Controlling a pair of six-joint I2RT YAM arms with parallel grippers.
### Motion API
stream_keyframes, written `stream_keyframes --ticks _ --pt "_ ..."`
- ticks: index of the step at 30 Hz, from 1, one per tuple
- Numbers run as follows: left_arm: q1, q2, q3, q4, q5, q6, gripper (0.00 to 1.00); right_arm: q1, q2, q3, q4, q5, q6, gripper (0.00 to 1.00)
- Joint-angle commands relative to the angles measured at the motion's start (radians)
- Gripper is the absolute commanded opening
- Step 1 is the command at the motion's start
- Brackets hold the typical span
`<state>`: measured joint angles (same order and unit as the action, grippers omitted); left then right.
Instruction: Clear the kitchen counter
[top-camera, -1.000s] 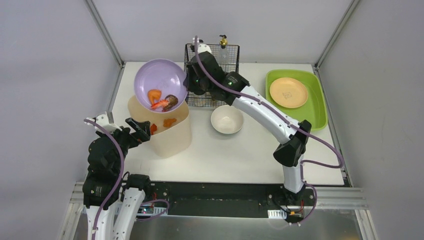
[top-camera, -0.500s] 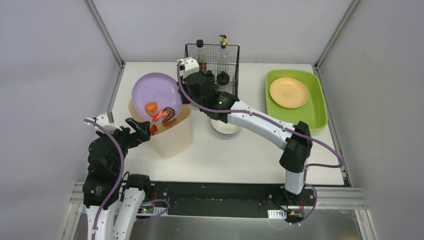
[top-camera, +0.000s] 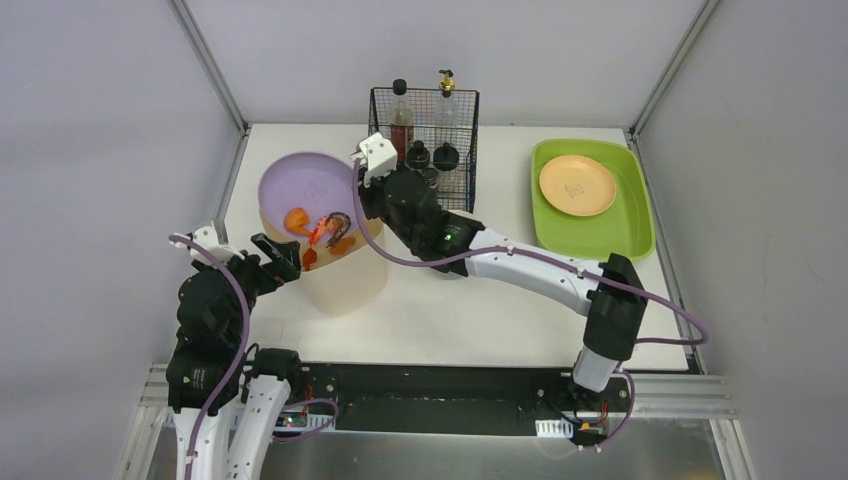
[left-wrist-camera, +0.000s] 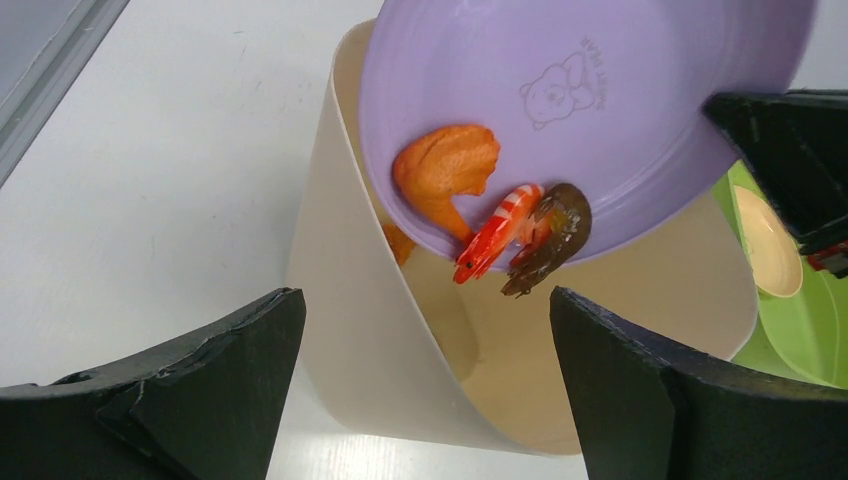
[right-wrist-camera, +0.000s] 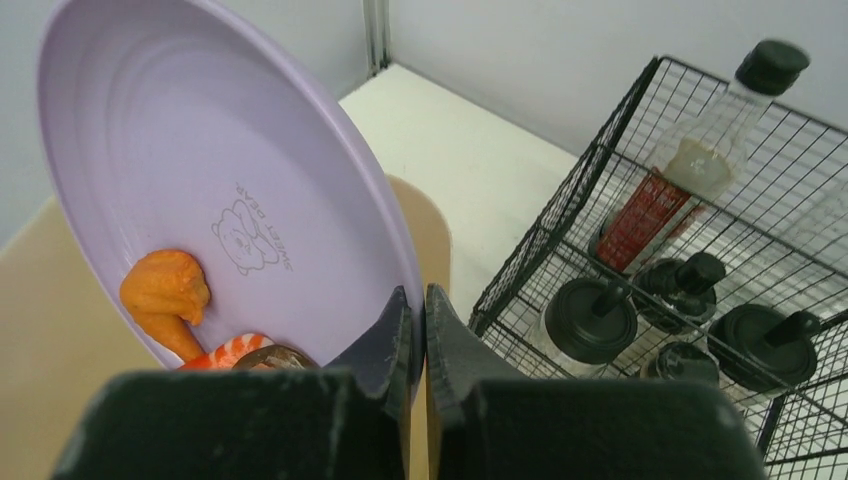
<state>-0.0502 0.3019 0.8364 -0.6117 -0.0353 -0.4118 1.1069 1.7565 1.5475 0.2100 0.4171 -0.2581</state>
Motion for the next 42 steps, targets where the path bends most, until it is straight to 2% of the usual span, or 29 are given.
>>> stream_keyframes --ticks 1,11,23,32,36,42 --pt "0.013 0.013 0.002 0.018 -0.005 -0.012 0.96 0.028 -0.132 -0.007 0.255 0.035 -0.052 0.00" --pt "0.015 0.010 -0.002 0.017 -0.012 -0.010 0.96 0.097 -0.166 -0.081 0.444 0.079 -0.258 0.00" --pt "0.016 0.011 -0.002 0.018 -0.014 -0.010 0.96 0.135 -0.020 -0.104 0.752 0.136 -0.572 0.00" --pt "0.016 0.011 -0.001 0.018 -0.011 -0.010 0.96 0.194 0.081 -0.115 1.023 0.136 -0.879 0.00" --pt "0.015 0.012 -0.001 0.018 -0.009 -0.010 0.96 0.203 0.092 -0.109 1.071 0.134 -0.924 0.00" --pt "0.016 0.016 -0.001 0.017 -0.007 -0.010 0.96 0.209 0.058 -0.113 1.057 0.144 -0.926 0.00"
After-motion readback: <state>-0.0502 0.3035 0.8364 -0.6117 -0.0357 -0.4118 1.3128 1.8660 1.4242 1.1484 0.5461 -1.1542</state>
